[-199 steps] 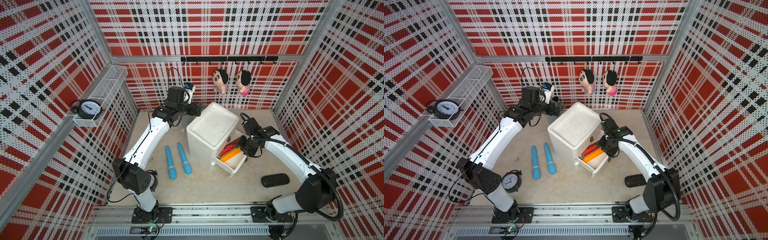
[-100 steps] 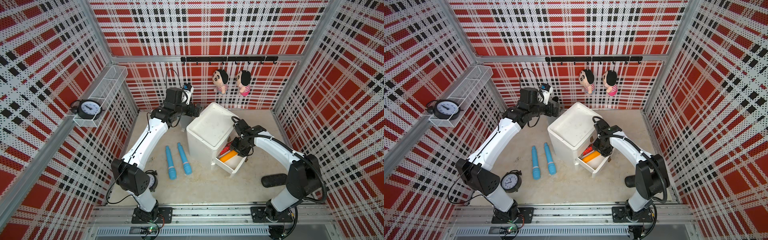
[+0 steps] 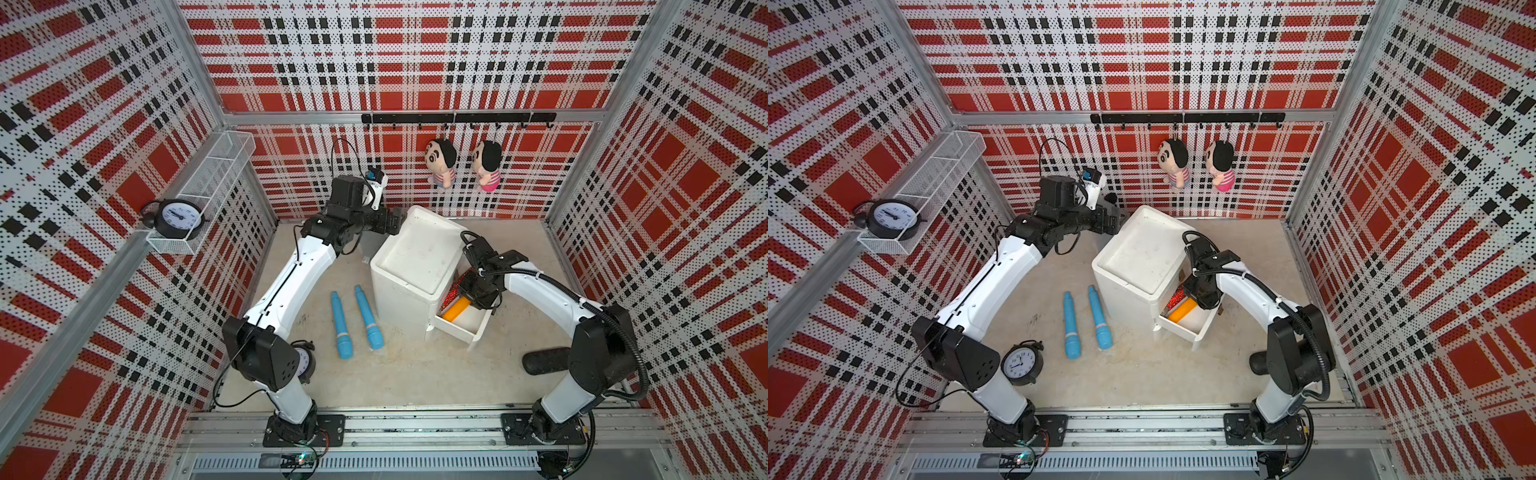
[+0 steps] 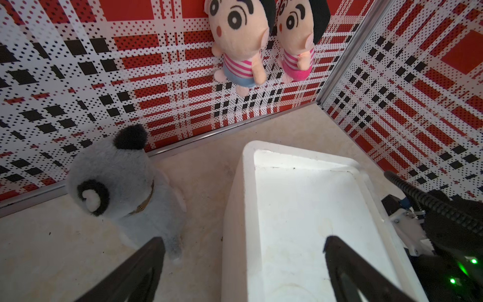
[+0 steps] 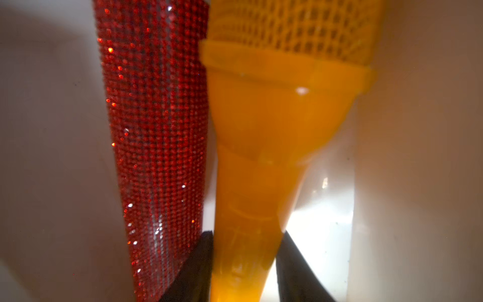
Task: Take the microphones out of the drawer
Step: Pick up the microphone from the drawer.
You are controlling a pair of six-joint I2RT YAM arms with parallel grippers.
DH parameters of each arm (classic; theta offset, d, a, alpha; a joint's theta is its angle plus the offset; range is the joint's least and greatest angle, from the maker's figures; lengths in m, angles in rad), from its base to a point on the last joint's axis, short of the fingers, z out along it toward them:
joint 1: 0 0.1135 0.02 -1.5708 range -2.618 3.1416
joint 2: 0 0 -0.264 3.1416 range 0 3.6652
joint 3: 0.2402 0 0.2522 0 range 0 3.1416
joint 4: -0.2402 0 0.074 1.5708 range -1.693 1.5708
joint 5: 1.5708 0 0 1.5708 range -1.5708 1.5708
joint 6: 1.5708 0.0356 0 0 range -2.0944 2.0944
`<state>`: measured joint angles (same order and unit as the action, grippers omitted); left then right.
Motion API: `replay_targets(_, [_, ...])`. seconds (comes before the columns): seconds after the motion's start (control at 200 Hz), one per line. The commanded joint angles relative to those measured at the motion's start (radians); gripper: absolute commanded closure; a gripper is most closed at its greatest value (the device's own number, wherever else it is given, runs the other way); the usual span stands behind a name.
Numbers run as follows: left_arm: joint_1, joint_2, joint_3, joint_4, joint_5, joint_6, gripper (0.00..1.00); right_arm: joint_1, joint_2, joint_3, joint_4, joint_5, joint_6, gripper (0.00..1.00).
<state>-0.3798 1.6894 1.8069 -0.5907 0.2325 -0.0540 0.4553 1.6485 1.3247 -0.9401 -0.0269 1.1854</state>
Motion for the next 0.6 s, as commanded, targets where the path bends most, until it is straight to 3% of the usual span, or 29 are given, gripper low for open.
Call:
replay_targets(0.0, [0.005, 0.001, -0.001, 0.02, 0.016, -0.007, 0.02, 0.017, -0.024, 0.043, -0.044, 0.048, -0.017, 0.85])
replay_targets(0.225, [0.005, 0.003, -0.001, 0.021, 0.017, -0.006, 0.02, 0.035, -0.062, 0.066, -0.056, 0.098, -0.002, 1.0])
replay_targets(0.596, [0.006, 0.01, 0.0, 0.024, 0.023, -0.009, 0.02, 0.059, -0.102, 0.093, -0.086, 0.208, 0.013, 1.0])
